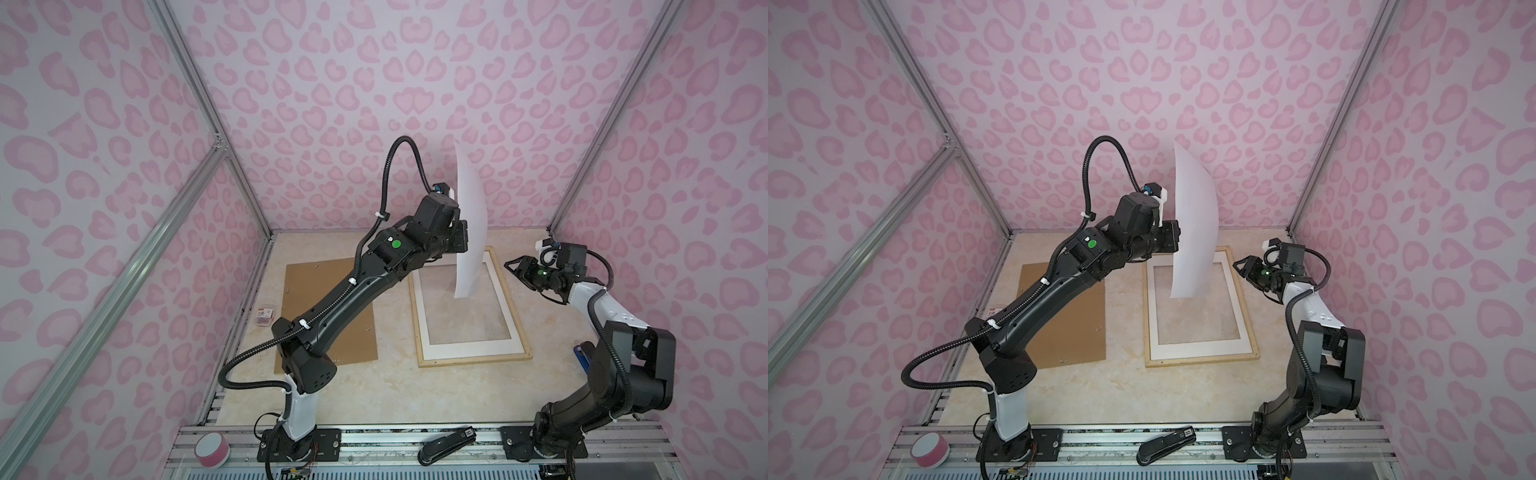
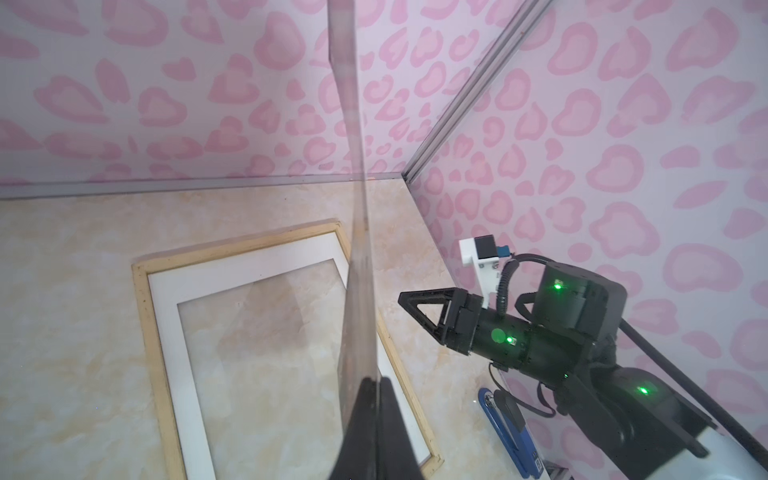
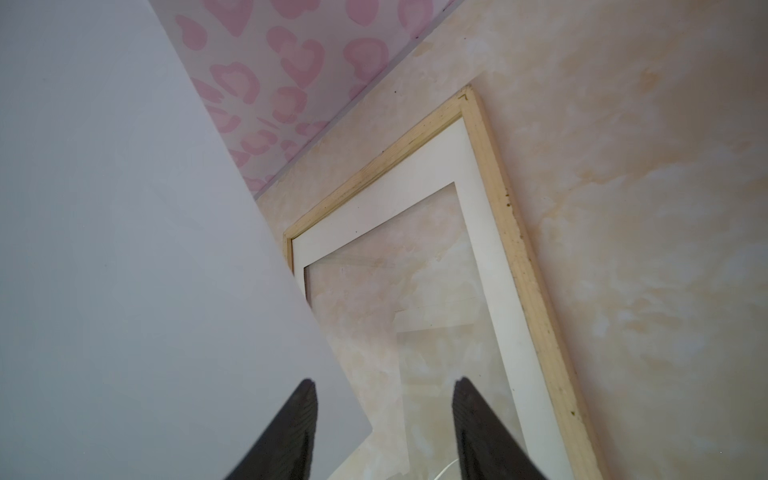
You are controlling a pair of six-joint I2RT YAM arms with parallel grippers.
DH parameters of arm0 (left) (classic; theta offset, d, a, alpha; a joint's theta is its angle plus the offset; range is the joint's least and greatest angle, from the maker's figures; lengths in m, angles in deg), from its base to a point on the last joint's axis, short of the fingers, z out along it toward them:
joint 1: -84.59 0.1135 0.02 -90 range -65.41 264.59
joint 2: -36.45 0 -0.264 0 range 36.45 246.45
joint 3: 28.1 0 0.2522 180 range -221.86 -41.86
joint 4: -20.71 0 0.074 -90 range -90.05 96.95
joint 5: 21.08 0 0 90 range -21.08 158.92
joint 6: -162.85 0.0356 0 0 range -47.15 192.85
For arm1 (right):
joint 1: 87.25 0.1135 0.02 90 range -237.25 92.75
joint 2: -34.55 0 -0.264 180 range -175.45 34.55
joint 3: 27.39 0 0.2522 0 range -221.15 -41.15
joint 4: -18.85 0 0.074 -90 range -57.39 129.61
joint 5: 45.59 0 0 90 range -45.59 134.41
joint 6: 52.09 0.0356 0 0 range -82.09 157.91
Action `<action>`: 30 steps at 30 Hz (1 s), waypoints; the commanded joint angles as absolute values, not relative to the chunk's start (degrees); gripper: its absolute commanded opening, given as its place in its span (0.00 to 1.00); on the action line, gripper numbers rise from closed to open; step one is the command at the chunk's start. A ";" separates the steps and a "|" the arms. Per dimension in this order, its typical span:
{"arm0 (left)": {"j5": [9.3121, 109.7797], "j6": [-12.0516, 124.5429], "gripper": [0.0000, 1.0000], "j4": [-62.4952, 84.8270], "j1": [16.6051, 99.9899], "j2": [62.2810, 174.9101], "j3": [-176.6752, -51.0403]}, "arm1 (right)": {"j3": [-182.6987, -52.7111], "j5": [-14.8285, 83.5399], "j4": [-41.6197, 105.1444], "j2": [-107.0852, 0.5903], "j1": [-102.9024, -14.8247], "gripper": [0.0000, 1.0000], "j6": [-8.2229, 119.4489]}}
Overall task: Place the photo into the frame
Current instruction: 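Lower the photo face down onto the frame with the left gripper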
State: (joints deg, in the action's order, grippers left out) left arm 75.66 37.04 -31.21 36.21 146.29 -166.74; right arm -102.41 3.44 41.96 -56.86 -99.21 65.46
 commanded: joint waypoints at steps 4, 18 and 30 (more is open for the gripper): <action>72.37 25.55 0.04 -17.24 42.08 137.92 -145.54 | -102.06 3.60 44.01 -56.72 -99.38 0.54 63.45; 69.49 26.08 0.04 -13.73 46.62 134.42 -124.20 | -102.89 5.52 46.23 -59.29 -96.79 0.54 61.54; 70.50 36.45 0.04 -15.78 46.71 133.22 -114.68 | -113.20 9.55 50.54 -72.63 -85.51 0.54 57.64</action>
